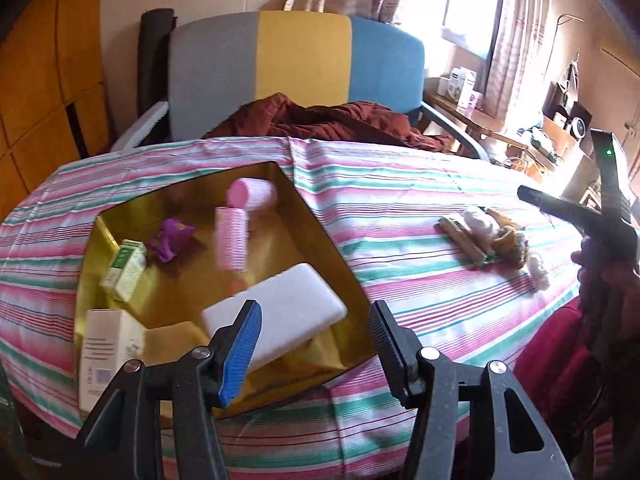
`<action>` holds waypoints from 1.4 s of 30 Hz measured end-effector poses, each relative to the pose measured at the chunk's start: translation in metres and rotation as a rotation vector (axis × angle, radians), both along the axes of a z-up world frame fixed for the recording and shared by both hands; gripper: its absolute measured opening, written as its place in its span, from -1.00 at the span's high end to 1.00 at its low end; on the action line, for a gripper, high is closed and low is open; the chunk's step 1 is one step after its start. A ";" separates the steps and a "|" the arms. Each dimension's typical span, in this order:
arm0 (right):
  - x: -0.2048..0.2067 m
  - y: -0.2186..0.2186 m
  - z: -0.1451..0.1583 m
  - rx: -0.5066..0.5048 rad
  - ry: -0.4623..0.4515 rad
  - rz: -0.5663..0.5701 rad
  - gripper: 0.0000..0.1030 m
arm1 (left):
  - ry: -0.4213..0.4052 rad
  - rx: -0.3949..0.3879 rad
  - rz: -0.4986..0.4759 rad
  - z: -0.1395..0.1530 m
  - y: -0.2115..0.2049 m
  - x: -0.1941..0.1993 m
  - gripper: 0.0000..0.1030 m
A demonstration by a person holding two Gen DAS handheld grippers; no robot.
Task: Organize objects
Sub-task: 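Grasp the clear plastic bag bundle at the pile with the left gripper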
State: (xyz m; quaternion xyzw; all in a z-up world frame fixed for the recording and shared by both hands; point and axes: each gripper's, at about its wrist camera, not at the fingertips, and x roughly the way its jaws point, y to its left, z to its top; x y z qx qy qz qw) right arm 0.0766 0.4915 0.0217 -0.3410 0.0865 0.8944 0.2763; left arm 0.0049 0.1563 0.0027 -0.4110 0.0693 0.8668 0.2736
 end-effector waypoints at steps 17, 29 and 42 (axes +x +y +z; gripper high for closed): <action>0.055 0.110 -0.032 -0.379 0.144 -0.368 -0.99 | -0.048 -0.082 -0.251 -0.020 0.123 0.012 -0.12; 0.057 0.114 -0.040 -0.434 0.156 -0.351 -0.99 | -0.049 -0.091 -0.310 -0.023 0.206 -0.005 -0.43; 0.062 0.122 -0.043 -0.502 0.201 -0.350 -0.99 | -0.025 -0.165 -0.405 -0.048 0.305 -0.028 -0.62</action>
